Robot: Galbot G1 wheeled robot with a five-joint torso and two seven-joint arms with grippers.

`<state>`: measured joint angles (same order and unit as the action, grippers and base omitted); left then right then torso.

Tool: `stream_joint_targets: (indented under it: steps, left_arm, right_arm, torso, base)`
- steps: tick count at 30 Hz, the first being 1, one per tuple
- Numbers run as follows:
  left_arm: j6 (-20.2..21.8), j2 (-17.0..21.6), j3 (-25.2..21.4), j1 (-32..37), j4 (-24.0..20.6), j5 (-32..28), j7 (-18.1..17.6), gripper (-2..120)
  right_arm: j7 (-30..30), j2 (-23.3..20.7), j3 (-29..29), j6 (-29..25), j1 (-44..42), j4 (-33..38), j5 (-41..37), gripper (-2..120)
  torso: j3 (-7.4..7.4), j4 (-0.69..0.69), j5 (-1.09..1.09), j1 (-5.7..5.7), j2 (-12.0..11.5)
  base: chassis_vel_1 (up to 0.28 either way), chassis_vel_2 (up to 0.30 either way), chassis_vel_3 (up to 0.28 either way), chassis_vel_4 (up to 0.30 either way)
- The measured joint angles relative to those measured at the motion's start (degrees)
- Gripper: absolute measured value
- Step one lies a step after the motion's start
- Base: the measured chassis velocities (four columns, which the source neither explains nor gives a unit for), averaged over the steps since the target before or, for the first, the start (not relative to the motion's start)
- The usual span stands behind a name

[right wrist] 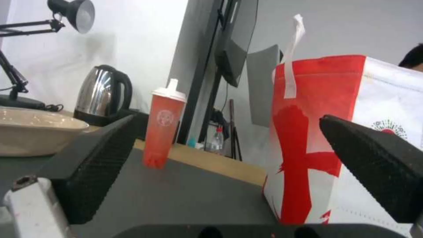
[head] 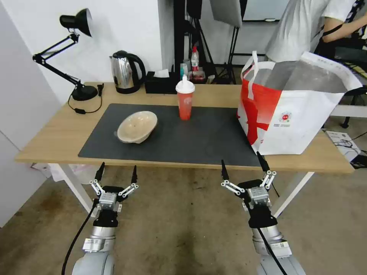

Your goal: Pick up the trash from the table and place it into the takeout bag.

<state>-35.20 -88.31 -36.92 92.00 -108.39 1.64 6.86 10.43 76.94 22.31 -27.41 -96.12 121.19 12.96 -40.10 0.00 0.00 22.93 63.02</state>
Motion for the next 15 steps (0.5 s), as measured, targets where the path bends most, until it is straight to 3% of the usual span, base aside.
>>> stream_joint_targets:
  steps: [15]
  left_arm:
    - [0.0, -0.03, 0.01, -0.37, 0.23, -0.02, 0.0, 100]
  right_arm:
    - [-0.12, 0.33, 0.26, 0.52, 0.12, -0.26, 0.14, 100]
  torso:
    - [0.0, 0.0, 0.0, 0.0, 0.0]
  base:
    - [0.0, 0.0, 0.0, 0.0]
